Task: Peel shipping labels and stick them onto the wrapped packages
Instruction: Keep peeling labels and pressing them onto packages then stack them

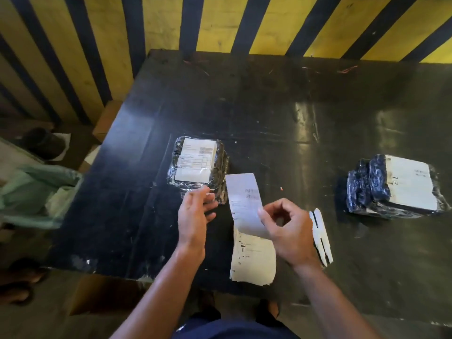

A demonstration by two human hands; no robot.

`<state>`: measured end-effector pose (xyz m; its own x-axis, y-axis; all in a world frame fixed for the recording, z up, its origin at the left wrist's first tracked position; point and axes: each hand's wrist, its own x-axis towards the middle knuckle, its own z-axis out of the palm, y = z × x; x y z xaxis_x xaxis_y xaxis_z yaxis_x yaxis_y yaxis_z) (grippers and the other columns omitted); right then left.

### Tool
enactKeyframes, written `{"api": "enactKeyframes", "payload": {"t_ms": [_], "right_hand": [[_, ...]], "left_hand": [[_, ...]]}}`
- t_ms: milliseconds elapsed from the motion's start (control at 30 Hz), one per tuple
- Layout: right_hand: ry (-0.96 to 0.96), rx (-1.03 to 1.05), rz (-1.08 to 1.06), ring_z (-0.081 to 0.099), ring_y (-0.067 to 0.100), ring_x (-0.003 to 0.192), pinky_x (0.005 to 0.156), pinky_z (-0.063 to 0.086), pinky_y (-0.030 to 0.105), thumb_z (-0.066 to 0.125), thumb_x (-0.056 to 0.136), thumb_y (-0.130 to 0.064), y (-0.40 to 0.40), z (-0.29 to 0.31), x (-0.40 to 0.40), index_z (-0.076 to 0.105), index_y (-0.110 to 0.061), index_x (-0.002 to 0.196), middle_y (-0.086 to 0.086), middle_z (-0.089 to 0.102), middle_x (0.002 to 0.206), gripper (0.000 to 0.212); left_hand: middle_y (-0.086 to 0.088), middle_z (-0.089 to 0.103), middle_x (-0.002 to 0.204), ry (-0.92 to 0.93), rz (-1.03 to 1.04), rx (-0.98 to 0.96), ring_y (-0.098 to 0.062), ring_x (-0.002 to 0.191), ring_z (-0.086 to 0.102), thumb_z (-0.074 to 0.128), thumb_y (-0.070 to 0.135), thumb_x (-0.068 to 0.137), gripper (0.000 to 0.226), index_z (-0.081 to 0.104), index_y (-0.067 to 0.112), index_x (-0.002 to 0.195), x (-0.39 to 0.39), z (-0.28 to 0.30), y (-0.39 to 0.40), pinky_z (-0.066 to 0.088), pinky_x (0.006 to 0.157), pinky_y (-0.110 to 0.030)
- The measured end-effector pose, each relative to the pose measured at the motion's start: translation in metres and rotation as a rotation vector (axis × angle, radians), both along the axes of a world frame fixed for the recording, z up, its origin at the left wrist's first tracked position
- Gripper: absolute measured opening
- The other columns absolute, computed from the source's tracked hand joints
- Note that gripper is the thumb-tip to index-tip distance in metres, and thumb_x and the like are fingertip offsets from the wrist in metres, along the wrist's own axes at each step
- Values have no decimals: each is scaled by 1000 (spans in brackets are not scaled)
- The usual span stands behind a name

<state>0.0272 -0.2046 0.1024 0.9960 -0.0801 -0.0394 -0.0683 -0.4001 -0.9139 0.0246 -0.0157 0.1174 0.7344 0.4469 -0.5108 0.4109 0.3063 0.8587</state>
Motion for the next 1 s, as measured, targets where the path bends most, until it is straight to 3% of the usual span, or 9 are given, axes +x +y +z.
{"api": "enactKeyframes", "payload": {"t_ms": [67,133,300,400,467,567,667,833,1000], "right_hand": [[205,302,-2,66,18,77,68,56,35,82,89,-19,1,9,11,75,-13,82,-3,76,83,13],[384,546,0,65,21,81,67,51,29,78,92,-16,4,14,20,73,-9,81,7,80,95,13],[557,716,4,62,30,95,81,40,37,76,93,-13,25,10,37,77,-14,76,13,80,112,18],[553,730,-20,61,21,80,70,42,28,76,92,-10,40,8,44,76,-7,84,15,80,106,9],[502,645,-52,65,16,73,63,50,23,77,92,-12,51,6,48,74,-4,88,15,80,101,9],[393,398,-93,72,18,78,71,61,31,82,90,-18,68,-5,53,75,-8,88,5,80,90,13],[386,331,-155,73,19,82,72,60,30,83,89,-19,88,-17,60,77,-10,85,-1,80,86,11],[424,304,-222,70,14,77,65,53,23,82,90,-17,118,-24,93,77,-9,82,0,80,85,12],[469,270,-230,66,15,76,66,52,26,84,87,-16,142,-29,138,77,-9,80,2,79,89,12]], "left_hand": [[-1,76,119,78,-171,93,-21,115,71,64,37,103,22,70,22,118,2,-7,18,55,93,-36],[0,79,118,128,-331,61,-19,113,73,66,42,101,28,71,22,120,2,-10,31,55,95,-36],[-9,81,112,15,-315,-94,-26,108,78,70,26,101,29,73,4,118,7,-9,51,62,89,-33],[-10,81,110,-15,-254,-63,-28,108,78,74,19,98,22,75,2,111,14,-12,64,61,97,-43],[-7,82,107,-9,-235,-18,-25,105,79,75,17,97,18,76,2,107,17,-13,72,62,95,-42],[2,84,99,6,-235,143,-13,94,80,78,19,96,12,76,7,98,21,-16,82,61,79,-25],[8,83,91,30,-218,278,-6,87,79,81,24,93,8,79,16,91,29,-25,91,58,68,-15],[11,82,85,105,-232,375,-8,83,80,84,28,90,9,81,22,84,71,-33,119,64,75,-27],[6,81,82,179,-286,495,-12,82,78,87,34,85,10,83,25,83,118,-40,148,64,79,-29]]}}
